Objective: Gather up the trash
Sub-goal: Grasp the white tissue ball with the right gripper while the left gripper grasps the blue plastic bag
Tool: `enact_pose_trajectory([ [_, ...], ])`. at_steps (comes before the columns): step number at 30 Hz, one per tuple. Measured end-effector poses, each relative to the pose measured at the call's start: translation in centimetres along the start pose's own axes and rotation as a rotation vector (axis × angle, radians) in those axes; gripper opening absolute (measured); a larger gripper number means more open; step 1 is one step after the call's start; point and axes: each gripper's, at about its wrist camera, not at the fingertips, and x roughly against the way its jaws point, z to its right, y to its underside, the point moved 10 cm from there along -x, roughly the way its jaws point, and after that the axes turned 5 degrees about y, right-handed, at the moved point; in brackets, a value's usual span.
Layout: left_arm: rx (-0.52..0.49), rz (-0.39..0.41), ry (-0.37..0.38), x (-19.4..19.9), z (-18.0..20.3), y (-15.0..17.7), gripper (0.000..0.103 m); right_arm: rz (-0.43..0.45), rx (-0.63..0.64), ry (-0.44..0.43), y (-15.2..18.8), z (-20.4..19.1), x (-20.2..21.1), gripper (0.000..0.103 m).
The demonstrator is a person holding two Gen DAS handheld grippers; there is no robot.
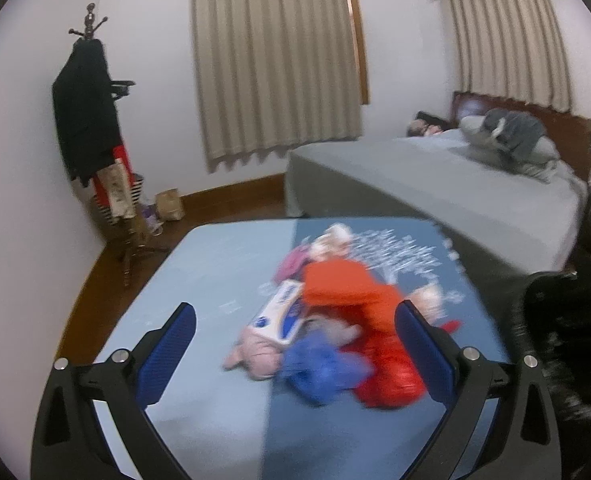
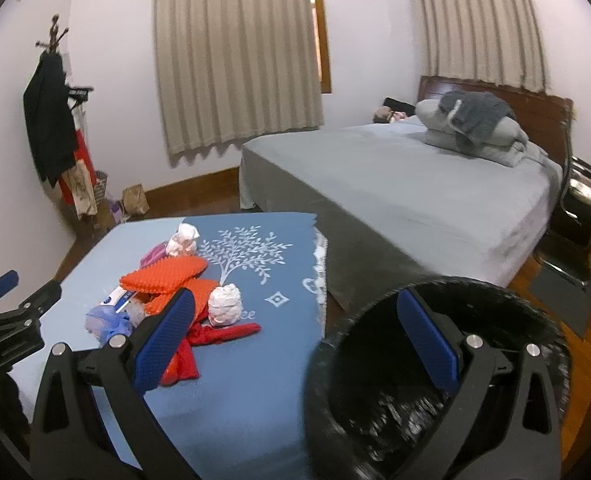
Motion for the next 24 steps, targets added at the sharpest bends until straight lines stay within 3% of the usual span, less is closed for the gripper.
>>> enact_pose_trajectory([
  [3, 0.015, -0.021, -0.011, -1.7, -1.9, 1.0, 0.097, -0.021, 0.027, -0.018, 0.1, -1.7, -2.4, 0.084],
  [11, 0.074, -0.087, -0.003, -6.3, -4.3, 2.9, 0.093, -0.122, 0.070, -0.060, 2.2, -5.0, -9.0, 0.075],
  [24, 0.060, -0.148, 0.045, -9.8, -2.5, 4.8, 0.093, -0.214, 0.116, -0.110, 4.7, -7.8, -14.9, 0.070],
])
